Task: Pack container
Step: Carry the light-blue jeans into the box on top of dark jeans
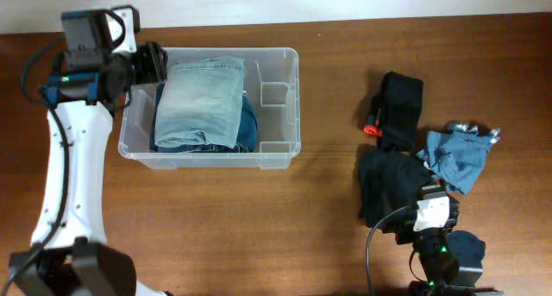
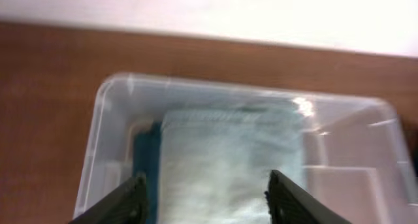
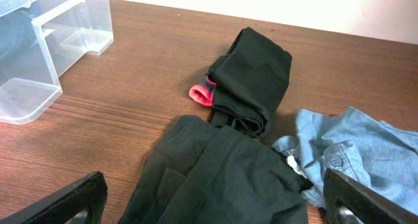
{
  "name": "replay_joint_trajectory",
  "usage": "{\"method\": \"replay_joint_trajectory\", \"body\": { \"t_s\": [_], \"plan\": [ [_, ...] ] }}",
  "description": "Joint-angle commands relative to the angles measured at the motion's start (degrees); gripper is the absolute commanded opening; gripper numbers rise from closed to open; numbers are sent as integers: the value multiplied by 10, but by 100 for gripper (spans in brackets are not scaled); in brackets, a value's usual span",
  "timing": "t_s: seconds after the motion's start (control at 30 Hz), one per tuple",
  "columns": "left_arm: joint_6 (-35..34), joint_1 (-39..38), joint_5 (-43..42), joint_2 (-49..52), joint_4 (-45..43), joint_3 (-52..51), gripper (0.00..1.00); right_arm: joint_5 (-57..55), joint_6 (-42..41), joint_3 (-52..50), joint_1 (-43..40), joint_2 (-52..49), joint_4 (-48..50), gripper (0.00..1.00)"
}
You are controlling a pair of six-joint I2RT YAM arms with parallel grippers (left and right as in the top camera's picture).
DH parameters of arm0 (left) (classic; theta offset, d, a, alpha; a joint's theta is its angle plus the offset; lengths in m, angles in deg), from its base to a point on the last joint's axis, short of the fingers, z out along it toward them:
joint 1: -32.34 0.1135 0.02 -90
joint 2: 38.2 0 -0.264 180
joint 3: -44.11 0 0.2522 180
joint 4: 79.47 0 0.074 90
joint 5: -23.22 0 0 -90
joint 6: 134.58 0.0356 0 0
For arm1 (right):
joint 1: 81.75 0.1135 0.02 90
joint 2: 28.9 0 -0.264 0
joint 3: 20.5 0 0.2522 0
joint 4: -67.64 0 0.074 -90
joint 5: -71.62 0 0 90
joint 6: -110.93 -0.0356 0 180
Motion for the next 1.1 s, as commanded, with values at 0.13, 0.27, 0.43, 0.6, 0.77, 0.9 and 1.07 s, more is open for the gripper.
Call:
{"method": "replay_joint_trajectory", "body": {
  "t_s": [0.13,0.27,0.43,0.6,0.77,0.9,1.07],
  "plan": [
    [94,-117,76,80,127,-3,45,3,-2,-4,0,4,-2,98],
    [97,-137,125,199,166,-3,37,3,-2,-4,0,4,-2,98],
    [98,-135,111,289,158,-3,38,3,-2,-4,0,4,-2,99],
    [98,-135,115,288,185,36,41,3,-2,-4,0,4,-2,98],
    [98,-136,116,241,313,203,44,3,-2,-4,0,4,-2,98],
    [98,-136,116,198,380,315,52,3,-2,-4,0,4,-2,98],
    [82,-136,115,194,448,293,52,3,-2,-4,0,4,-2,98]
  ]
}}
